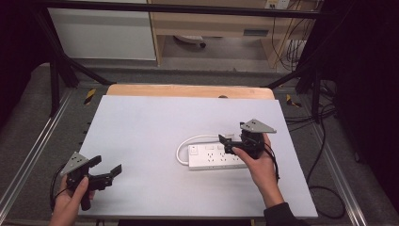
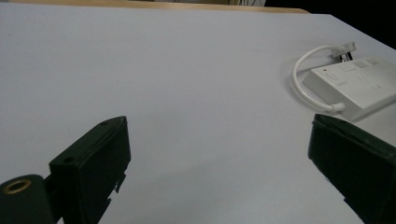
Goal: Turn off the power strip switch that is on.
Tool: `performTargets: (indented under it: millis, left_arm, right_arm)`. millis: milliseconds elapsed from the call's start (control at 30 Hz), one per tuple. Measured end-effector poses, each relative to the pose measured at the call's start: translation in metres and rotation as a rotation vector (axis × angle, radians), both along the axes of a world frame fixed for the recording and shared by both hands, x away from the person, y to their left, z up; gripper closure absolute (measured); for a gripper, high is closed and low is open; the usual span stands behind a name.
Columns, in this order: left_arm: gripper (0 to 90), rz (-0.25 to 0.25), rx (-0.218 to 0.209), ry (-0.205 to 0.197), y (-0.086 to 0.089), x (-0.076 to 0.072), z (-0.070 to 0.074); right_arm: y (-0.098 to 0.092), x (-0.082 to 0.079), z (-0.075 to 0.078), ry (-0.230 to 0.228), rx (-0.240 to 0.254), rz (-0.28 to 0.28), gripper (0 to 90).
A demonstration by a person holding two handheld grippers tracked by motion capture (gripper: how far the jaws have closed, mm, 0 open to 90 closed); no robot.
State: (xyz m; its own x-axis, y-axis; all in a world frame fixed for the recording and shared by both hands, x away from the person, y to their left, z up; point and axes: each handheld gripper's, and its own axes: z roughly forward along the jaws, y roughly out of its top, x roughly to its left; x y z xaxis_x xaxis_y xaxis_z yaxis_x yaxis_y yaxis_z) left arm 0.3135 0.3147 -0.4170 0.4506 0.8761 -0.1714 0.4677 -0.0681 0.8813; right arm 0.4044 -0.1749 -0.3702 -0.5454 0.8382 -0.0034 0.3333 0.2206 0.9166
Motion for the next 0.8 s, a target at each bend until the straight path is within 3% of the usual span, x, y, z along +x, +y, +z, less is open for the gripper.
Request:
performTargets:
  millis: [400,800]
  left_arm:
    - [5.7,-0.006,0.006,0.006,-0.001,0.001,-0.001]
    - [5.7,-0.009,0.001,0.015,-0.001,0.002,-0.002]
  right_arm:
    - [0.015,0.009,-0.001,-0.003,-0.019,0.01,7.2]
    - [0.022,0.011,-0.003,0.007,-0.007,0.019,9.6]
